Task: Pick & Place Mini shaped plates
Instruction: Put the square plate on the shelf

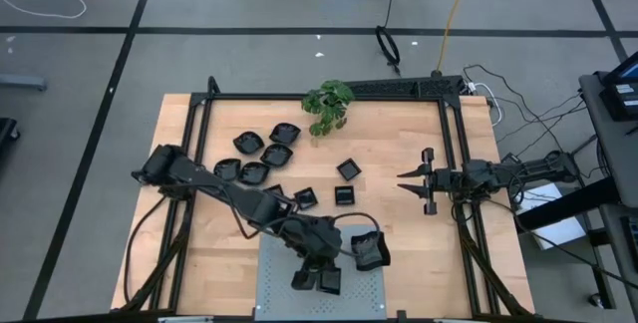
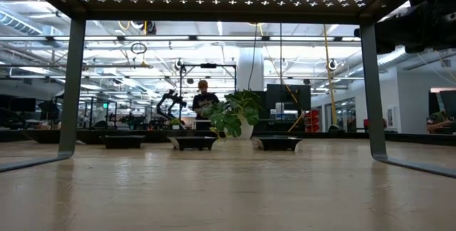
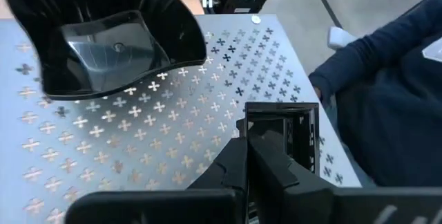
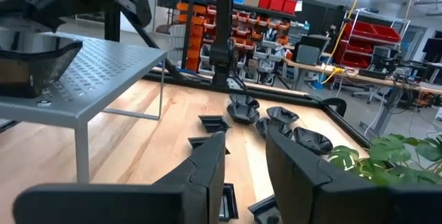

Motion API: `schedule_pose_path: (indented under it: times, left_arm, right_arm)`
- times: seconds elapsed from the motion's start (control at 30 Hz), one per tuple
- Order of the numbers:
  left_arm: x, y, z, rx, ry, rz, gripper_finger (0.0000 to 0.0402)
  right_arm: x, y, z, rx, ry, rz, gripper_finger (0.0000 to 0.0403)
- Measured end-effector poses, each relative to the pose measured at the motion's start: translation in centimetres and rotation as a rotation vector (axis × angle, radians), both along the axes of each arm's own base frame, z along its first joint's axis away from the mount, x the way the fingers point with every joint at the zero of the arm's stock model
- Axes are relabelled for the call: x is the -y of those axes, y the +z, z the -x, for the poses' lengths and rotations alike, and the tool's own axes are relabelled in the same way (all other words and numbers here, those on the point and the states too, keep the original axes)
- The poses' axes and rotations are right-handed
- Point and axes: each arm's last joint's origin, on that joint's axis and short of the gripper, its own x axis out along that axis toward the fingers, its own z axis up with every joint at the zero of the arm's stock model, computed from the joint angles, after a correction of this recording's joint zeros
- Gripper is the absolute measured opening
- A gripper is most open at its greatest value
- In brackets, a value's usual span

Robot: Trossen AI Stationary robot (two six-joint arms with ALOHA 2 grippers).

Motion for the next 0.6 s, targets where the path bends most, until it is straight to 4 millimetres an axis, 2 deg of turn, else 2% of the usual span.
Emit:
schedule_pose_path:
  times: [0.17, 0.4, 0.6]
  left_arm:
    - [0.03, -1.12, -0.48, -0.031, 0.009, -0.014, 0.0018]
    - [-0.37, -1.05, -0.65, -0.005, 0.013, -0.046, 0.0005]
    - [-0.49, -1.0, -0.52, -0.019, 0.02, -0.044, 0.004]
  right_arm:
    - [-0.01, -0.1, -0.03, -0.011, 0.0, 0.002, 0.0096]
    - [-0.01, -0.19, -0.03, -0.02, 0.0, 0.004, 0.0095]
    - [-0.01, -0.21, -0.03, -0.021, 0.0, 0.004, 0.0094]
